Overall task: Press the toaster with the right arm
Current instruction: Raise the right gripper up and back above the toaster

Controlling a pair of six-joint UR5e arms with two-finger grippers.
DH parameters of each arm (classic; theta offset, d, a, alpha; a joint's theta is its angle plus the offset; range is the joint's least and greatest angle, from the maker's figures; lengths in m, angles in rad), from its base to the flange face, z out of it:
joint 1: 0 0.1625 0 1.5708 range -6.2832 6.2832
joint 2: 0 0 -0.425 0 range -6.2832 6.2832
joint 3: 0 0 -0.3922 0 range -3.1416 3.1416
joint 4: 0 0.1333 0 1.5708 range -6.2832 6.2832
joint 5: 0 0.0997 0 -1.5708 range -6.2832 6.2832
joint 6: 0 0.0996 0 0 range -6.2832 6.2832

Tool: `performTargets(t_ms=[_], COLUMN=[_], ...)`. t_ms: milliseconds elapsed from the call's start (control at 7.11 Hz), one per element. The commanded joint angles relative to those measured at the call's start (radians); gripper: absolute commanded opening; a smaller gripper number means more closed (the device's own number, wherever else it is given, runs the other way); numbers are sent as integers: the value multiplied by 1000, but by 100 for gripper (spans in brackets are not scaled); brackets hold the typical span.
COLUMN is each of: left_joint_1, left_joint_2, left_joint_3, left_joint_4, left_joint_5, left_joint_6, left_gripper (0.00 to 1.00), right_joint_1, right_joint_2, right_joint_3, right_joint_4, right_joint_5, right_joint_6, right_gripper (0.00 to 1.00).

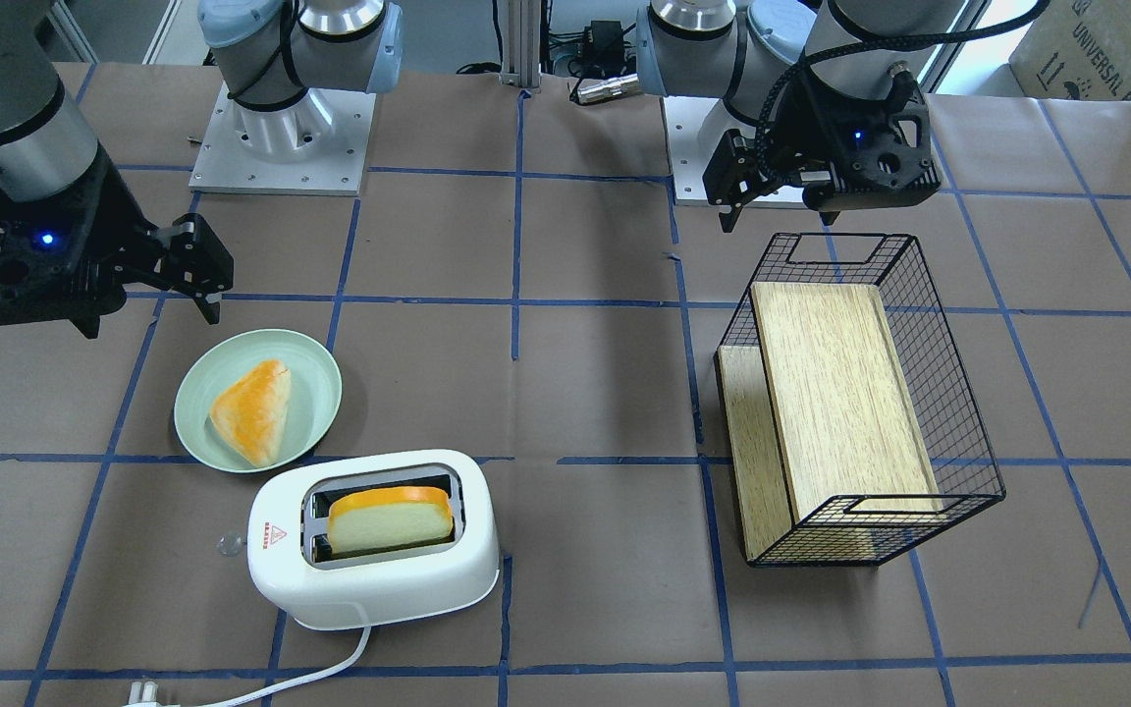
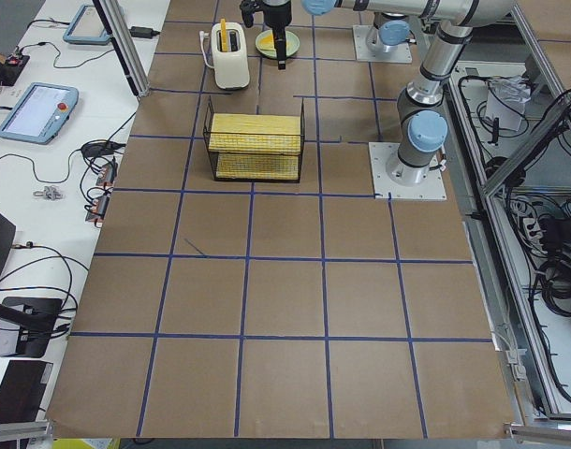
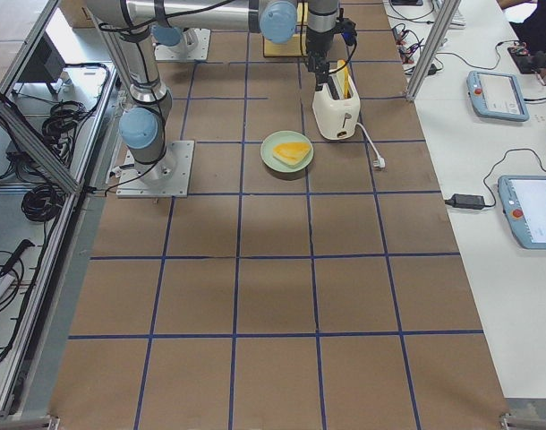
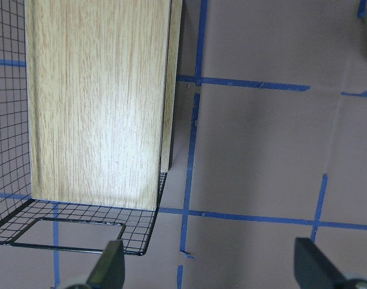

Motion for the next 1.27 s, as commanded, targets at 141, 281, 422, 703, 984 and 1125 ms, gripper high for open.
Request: performTargets(t_ms=[141,281,422,703,984,1125], left_joint_1=[0,0,0,0,0,0], left_joint_2=[0,0,0,0,1,2], left_joint_3=[-1,-1,-1,-1,-1,1], left_joint_4=[-1,-1,-1,-1,-1,-1], left_joint_5=[0,0,0,0,0,0], left_joint_6=[0,0,0,0,0,0], left_gripper=[100,100,100,100,100,100], right_joint_1=[-3,-6,-3,3,-4,-9], right_joint_2=[11,10,5,-44,-38,-14], right_joint_3=[-3,-9,-9,3,5,-6], right_joint_4=[-22,-21,-21,17,33,31], right_joint_5=[20,19,19,20,83,88], right_joint_6=[31,62,72,120,108,105], right_gripper=[99,99,99,99,85,30])
